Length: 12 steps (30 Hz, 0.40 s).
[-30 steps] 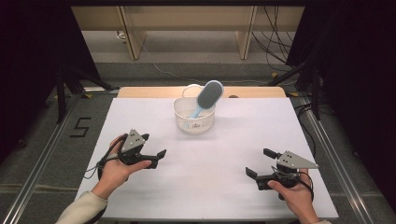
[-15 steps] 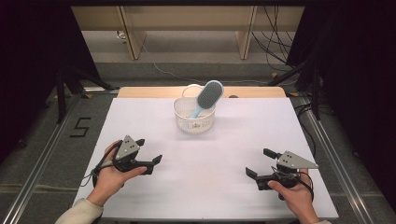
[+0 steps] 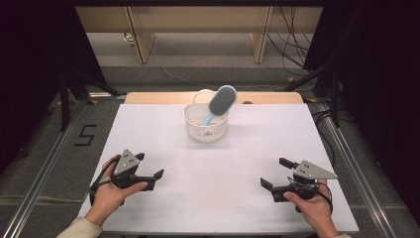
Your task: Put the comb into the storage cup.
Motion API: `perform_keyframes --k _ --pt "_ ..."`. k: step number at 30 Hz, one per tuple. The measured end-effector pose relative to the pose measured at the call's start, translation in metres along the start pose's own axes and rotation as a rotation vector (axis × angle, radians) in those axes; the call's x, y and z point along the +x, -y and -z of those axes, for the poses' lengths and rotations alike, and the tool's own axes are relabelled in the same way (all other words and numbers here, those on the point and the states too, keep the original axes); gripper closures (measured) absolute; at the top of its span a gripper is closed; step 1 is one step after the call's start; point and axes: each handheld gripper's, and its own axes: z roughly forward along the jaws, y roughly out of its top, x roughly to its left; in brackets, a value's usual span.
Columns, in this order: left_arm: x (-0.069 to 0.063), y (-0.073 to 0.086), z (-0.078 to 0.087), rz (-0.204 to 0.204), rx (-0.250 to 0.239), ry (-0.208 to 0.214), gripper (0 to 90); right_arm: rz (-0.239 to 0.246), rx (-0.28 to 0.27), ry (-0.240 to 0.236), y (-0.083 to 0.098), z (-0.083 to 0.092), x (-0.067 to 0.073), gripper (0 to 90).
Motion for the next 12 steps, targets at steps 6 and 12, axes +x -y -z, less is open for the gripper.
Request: perform_keyframes --k 6,12 --pt "-0.0006 0.0017 0.0001 0.0 -0.002 -0.002 10.1 0.001 0.0 0.0 0.0 0.0 0.0 0.4" --pt "-0.0013 0.0026 -0.0017 0.009 0.009 -0.01 8.3 -0.001 0.004 0.001 0.0 0.0002 -0.0002 0.4"
